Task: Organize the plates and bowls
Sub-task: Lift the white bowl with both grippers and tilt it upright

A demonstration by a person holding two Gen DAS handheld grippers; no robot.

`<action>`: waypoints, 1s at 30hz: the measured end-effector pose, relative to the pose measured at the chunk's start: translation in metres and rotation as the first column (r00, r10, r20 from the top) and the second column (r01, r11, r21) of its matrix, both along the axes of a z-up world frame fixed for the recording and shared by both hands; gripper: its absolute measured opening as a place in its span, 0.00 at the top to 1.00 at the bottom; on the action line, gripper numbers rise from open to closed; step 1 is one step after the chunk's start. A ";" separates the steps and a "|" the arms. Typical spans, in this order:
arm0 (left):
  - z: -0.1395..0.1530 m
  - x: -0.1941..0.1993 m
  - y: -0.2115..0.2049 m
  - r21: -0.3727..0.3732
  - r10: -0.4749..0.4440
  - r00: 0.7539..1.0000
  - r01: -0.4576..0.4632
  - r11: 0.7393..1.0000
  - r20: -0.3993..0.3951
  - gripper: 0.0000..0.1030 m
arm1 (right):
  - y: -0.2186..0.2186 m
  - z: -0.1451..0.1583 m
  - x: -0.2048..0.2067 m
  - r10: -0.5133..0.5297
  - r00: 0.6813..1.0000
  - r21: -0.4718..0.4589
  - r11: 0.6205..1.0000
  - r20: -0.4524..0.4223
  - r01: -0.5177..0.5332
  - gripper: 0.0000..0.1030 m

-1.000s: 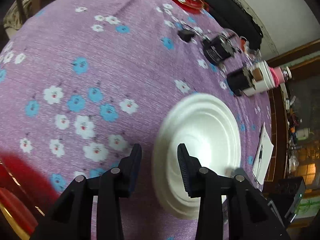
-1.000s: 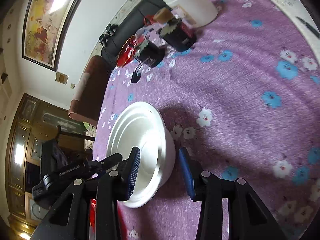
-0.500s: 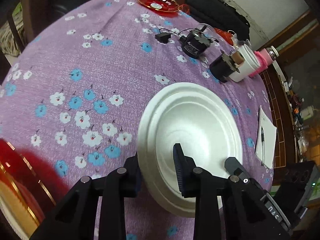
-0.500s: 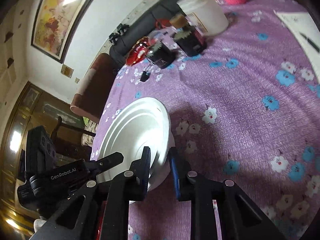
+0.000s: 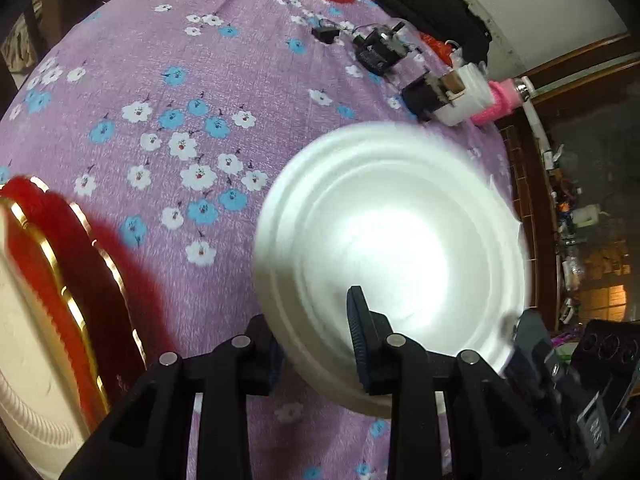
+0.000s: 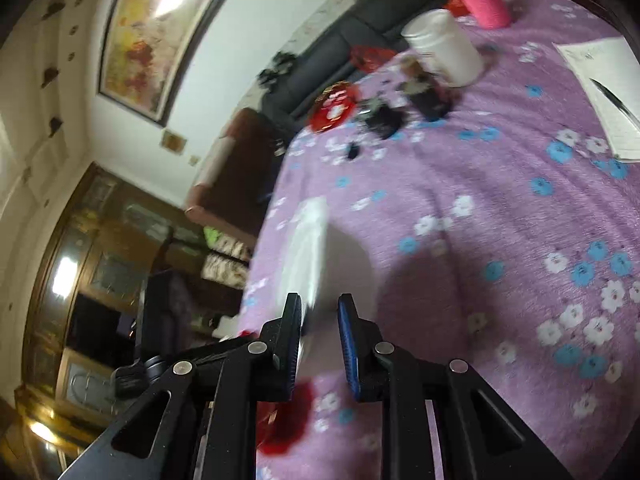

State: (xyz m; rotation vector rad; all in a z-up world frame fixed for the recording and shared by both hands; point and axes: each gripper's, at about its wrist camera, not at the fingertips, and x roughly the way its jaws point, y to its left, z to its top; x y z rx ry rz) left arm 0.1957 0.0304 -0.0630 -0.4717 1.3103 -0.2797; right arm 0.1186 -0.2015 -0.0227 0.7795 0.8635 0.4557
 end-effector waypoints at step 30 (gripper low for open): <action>0.058 -0.060 0.017 -0.082 -0.093 0.967 0.115 0.990 0.238 0.34 | -0.008 0.050 -0.075 -0.167 0.970 -0.159 0.968 0.176 0.195 0.36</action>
